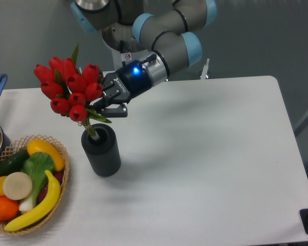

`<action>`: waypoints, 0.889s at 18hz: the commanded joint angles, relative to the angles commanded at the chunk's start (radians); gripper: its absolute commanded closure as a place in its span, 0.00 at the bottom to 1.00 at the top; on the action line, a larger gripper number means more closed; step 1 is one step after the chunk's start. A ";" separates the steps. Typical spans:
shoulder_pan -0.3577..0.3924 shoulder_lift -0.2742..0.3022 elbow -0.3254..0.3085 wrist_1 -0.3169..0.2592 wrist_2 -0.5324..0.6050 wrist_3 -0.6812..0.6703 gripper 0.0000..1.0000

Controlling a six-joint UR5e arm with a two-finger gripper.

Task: Insert the flowers into the vase
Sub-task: 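Lower the tulip stems down into the black vase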

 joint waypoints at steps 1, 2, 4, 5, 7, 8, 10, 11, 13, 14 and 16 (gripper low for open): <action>0.000 -0.009 -0.003 0.000 0.000 0.009 0.80; 0.000 -0.021 -0.006 0.000 0.000 0.021 0.80; 0.000 -0.040 -0.014 0.000 0.003 0.046 0.80; 0.000 -0.046 -0.015 0.000 0.006 0.052 0.80; 0.002 -0.051 -0.017 0.000 0.018 0.054 0.79; 0.003 -0.052 -0.018 0.000 0.031 0.054 0.79; 0.006 -0.054 -0.022 -0.002 0.041 0.054 0.79; 0.008 -0.054 -0.023 -0.002 0.041 0.054 0.79; 0.011 -0.055 -0.029 -0.002 0.048 0.054 0.77; 0.014 -0.057 -0.031 -0.002 0.055 0.054 0.77; 0.020 -0.057 -0.035 -0.002 0.077 0.052 0.77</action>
